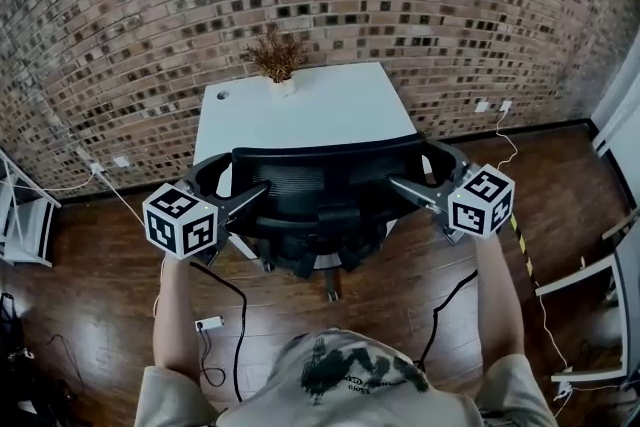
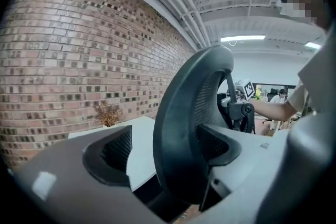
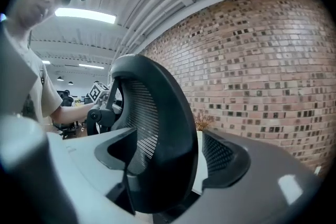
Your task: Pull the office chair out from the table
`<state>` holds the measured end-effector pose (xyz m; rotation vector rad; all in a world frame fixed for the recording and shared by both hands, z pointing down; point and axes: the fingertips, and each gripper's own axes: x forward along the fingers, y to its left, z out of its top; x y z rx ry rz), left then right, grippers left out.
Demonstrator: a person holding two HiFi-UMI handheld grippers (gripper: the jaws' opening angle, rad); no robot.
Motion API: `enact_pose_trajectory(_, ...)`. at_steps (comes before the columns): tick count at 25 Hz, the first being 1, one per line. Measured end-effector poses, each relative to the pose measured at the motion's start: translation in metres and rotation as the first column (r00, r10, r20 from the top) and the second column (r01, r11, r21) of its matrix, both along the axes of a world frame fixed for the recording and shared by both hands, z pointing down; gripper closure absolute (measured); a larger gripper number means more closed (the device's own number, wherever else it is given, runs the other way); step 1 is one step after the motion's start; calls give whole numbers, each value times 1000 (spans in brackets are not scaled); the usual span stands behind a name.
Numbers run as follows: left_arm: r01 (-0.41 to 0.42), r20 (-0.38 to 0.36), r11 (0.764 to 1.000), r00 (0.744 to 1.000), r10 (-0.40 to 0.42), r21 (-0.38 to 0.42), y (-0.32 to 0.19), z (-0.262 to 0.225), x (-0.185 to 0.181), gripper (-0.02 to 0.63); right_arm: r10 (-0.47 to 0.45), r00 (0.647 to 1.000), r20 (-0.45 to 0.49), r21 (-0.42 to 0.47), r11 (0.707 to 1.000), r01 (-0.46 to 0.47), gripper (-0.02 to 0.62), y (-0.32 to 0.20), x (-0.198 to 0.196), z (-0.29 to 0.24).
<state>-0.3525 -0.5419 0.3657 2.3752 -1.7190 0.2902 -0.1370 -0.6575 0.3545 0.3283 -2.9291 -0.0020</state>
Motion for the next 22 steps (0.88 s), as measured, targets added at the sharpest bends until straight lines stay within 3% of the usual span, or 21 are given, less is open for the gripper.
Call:
enact_pose_trajectory(8,-87,-27,996,996,87,2,-7,2,13,222,-60,998,-15,-16,998,60,222,-2,-20,5)
enact_pose_trajectory(11,-108,-1,994,994,108,27,-5,2,21,314,-60,998,-7,-23,998,60,228,-1,-20,6)
enact_pose_trajectory(22,-23,0,999,1000,23,37,2,3,20,311,-41,999,6,-14,999,41,238,2,-22,9)
